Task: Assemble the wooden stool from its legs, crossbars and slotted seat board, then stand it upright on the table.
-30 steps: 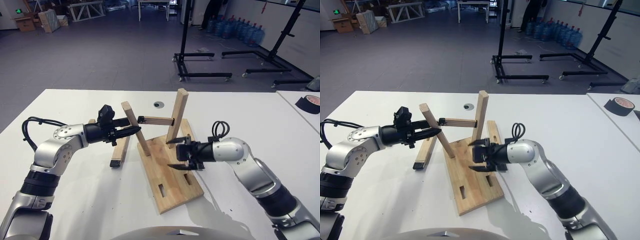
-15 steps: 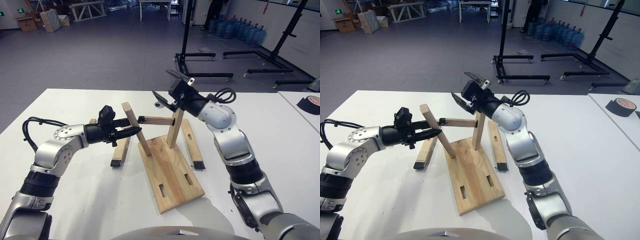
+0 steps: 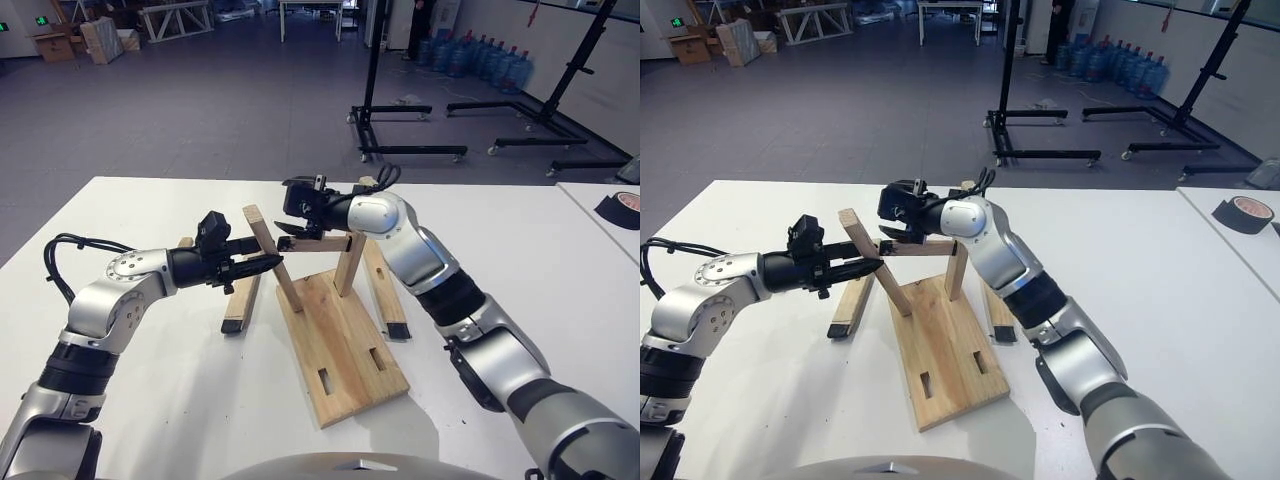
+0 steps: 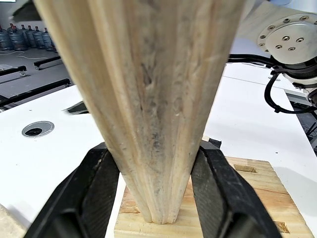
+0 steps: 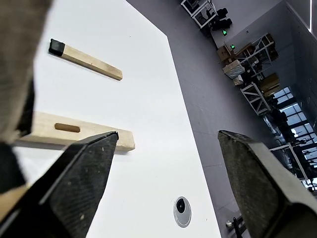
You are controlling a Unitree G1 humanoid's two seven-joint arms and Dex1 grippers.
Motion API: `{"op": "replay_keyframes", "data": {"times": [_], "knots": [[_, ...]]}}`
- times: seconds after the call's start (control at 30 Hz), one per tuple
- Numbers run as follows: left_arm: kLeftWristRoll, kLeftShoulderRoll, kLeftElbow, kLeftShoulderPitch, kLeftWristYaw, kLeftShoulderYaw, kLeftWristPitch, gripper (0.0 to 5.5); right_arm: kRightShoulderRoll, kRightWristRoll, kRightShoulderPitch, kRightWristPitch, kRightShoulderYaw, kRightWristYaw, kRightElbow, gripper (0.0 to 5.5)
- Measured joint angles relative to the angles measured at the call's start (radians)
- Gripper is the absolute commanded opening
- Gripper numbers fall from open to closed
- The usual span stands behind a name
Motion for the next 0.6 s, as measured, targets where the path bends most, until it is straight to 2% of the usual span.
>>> {"op": "replay_keyframes", "data": {"times": [0.1,0.4,0.6], "knots": [[-0.01,0.015,-0.004,0.01,-0.004,0.006,0.0,2.01,-0.079,-0.027,0.084,0.003,0.009,0.009,-0.127,3.71],[-0.036,0.02,-0.01,0.024,-0.005,0.014,-0.002,2.01,-0.088,-0.078,0.139,-0.004,0.024,-0.045,-0.193,3.71],[-0.045,0.02,-0.062,0.067,-0.002,0.05,-0.002,2.01,-0.153,-0.074,0.174,-0.005,0.045,-0.043,-0.285,3.71]]}}
